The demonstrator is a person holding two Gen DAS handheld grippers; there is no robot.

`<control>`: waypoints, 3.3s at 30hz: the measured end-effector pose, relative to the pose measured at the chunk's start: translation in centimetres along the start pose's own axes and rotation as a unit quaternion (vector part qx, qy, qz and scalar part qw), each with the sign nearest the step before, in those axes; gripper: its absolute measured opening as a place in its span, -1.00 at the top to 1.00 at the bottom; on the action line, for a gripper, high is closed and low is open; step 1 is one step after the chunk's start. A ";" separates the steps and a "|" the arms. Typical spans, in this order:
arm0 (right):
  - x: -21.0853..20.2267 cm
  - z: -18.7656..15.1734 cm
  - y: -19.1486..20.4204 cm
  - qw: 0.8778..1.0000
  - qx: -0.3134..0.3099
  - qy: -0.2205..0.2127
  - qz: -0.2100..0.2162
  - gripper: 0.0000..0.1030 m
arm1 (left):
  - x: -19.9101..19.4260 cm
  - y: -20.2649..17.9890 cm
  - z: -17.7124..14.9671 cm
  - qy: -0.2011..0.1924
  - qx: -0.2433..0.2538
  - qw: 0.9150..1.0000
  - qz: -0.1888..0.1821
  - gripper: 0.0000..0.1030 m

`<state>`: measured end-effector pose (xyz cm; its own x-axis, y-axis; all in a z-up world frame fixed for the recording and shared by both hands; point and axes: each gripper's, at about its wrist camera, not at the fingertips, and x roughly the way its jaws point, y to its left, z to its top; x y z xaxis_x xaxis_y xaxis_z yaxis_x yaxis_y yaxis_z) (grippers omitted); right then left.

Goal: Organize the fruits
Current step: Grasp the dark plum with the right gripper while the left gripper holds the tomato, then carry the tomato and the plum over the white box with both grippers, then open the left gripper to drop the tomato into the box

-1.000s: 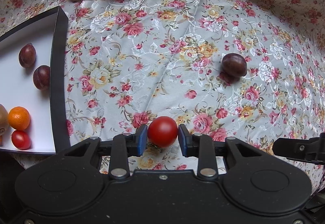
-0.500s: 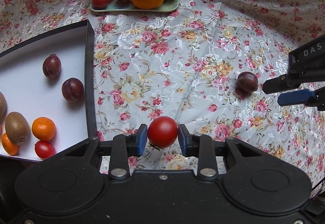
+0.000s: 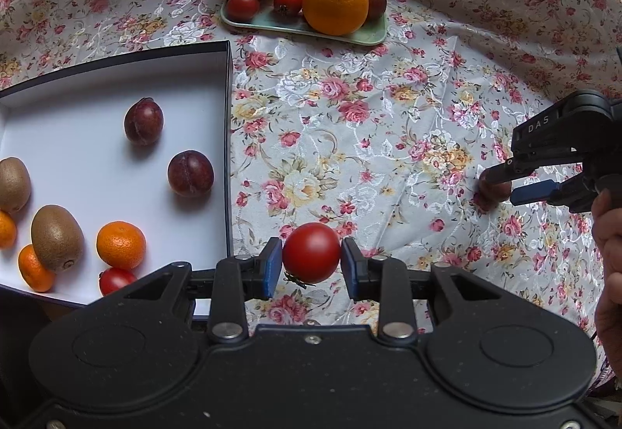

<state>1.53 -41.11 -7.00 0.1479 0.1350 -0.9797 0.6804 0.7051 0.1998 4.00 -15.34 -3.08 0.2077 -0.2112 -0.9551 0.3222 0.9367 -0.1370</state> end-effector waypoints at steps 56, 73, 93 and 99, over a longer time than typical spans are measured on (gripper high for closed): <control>-0.9 -9.0 23.7 0.968 -0.247 -0.037 0.037 0.23 | -4.7 15.4 0.0 -0.063 -0.127 0.988 0.060 0.21; -0.1 -14.5 30.7 0.929 -0.362 -0.052 0.049 0.23 | -5.2 21.1 0.0 -0.062 -0.220 0.973 0.037 0.21; -1.7 -16.3 30.9 0.904 -0.416 -0.088 0.041 0.24 | -5.7 21.6 5.0 -0.079 -0.219 0.969 0.085 0.18; -1.3 -16.0 30.6 0.907 -0.412 -0.075 0.033 0.24 | -5.9 20.9 4.2 -0.070 -0.211 0.971 0.091 0.18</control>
<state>10.68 -8.57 0.18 0.3066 0.1433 -0.9410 -0.0922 0.9884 0.1205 13.37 4.35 0.78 0.3584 -0.0392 -0.9327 -0.1325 0.9869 -0.0924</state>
